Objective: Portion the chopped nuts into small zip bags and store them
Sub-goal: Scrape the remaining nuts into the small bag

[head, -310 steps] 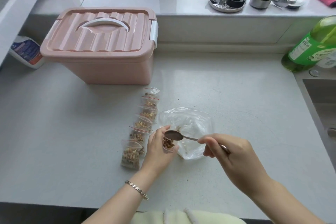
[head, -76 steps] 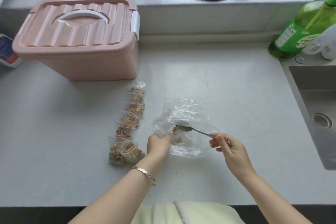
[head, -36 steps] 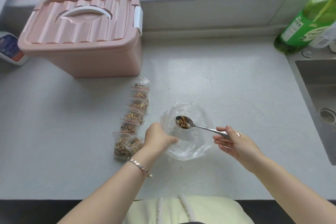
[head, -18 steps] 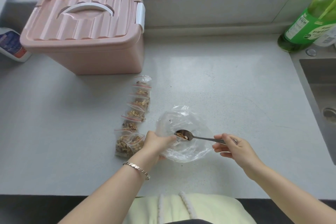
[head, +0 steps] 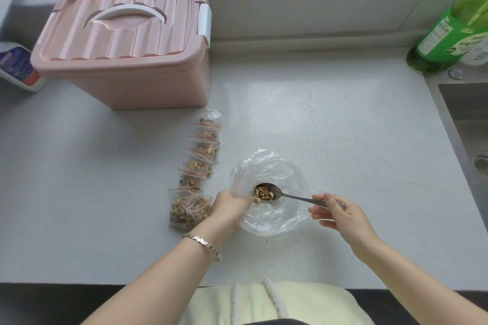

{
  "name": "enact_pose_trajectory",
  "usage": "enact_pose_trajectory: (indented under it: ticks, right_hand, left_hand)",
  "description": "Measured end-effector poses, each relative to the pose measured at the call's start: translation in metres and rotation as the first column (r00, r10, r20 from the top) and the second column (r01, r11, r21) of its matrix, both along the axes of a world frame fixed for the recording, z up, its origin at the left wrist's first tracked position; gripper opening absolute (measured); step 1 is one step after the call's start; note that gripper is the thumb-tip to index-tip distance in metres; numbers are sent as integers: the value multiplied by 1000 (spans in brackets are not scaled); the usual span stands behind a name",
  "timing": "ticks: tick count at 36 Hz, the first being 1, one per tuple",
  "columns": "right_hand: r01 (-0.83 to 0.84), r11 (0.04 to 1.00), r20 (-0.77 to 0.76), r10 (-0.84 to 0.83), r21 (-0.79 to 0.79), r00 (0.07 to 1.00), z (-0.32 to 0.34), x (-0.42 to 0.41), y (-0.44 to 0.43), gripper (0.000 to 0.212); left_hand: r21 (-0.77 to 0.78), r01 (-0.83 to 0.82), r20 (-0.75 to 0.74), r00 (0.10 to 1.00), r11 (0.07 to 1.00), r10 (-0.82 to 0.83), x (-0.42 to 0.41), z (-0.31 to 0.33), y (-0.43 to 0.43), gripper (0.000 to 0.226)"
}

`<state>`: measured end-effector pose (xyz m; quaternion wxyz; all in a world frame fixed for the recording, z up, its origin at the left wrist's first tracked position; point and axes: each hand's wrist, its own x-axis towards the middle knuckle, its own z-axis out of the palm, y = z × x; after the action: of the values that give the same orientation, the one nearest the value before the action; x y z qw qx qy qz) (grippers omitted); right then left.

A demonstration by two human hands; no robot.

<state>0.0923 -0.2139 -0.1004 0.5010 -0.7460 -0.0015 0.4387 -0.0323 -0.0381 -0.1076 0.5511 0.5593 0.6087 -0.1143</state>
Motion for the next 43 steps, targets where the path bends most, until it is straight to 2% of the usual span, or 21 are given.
enact_pose_trajectory:
  ticks: [6,8,12,17,23,28,37,43]
  right_hand:
    - [-22,1000,33,22,6,999,-2,-6,1,25]
    - [-23,1000,22,23,1,999,-4,-9,1,26]
    - [20,1000,-46,-20,-4,999,-7,-12,2,27]
    - [98,995,-155,-95,15,983,-6,-11,4,28]
    - [147,988,-235,-135,35,963,-7,-5,4,29]
    - [140,989,-244,-126,38,962,-9,-1,3,30]
    - [174,982,-255,-150,74,955,-7,10,-1,30]
    - [164,980,-198,-139,113,970,2,24,-5,31]
  left_hand:
    - [-64,-110,143,983,992,118,0,1,0,11]
    - [-80,-140,185,971,987,153,2,2,-1,20]
    - [-92,-163,291,939,982,183,7,6,-1,35]
    - [-63,-175,356,916,983,186,11,7,-1,38]
    - [40,-126,313,944,991,108,17,7,2,40]
    - [20,-128,308,944,992,116,20,7,6,33]
    - [201,1,240,970,980,-50,22,0,8,28]
    - [218,-54,210,978,975,7,32,2,13,29]
